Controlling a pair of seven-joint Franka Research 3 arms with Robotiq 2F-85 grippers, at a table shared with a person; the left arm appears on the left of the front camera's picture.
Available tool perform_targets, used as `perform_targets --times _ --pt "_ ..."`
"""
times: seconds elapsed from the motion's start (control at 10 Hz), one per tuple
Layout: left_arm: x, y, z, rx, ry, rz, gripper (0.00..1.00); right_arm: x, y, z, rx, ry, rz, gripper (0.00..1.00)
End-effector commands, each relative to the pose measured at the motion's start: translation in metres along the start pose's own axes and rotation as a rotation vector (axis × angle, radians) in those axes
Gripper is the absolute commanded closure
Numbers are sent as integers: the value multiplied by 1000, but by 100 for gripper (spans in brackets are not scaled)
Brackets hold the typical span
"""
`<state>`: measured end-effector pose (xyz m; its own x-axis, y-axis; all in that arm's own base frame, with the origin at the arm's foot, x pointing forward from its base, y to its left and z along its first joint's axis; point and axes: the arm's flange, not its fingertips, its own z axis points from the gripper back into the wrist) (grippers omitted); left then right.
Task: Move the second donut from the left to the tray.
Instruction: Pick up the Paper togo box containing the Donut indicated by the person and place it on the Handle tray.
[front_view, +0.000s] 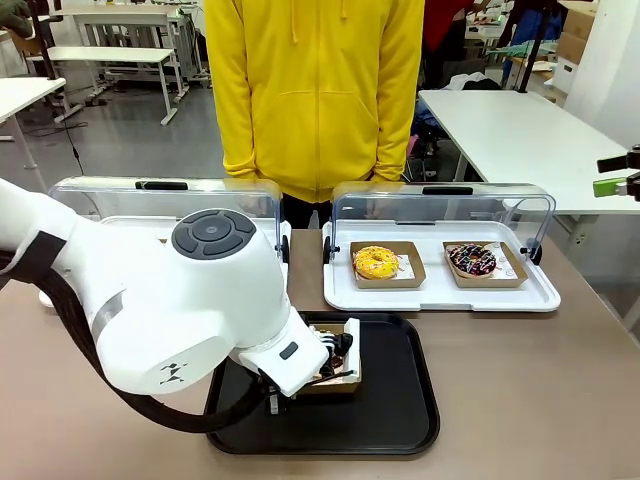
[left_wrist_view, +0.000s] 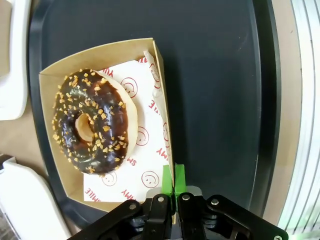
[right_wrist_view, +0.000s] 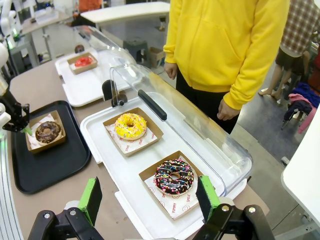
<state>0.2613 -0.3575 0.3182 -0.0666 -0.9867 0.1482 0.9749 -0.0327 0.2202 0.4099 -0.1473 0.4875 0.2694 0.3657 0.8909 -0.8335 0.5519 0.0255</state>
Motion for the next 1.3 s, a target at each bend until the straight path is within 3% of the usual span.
perform_targets --times 0.0,0.5,0.8,0.9,1.1,1.2 --pt "6 3 -2 -4 9 -15 98 1 0 0 2 -6 4 0" --pt "7 7 -6 -32 32 -36 98 1 0 0 2 -6 4 0" --pt "8 11 2 -32 46 -45 10 1 0 0 2 -6 4 0" --pt "7 14 8 -39 41 -39 0 1 0 0 2 -6 4 0" --pt "4 23 28 -52 38 -24 0 1 0 0 2 -6 4 0" --pt "4 26 38 -51 43 -26 7 1 0 0 2 -6 4 0"
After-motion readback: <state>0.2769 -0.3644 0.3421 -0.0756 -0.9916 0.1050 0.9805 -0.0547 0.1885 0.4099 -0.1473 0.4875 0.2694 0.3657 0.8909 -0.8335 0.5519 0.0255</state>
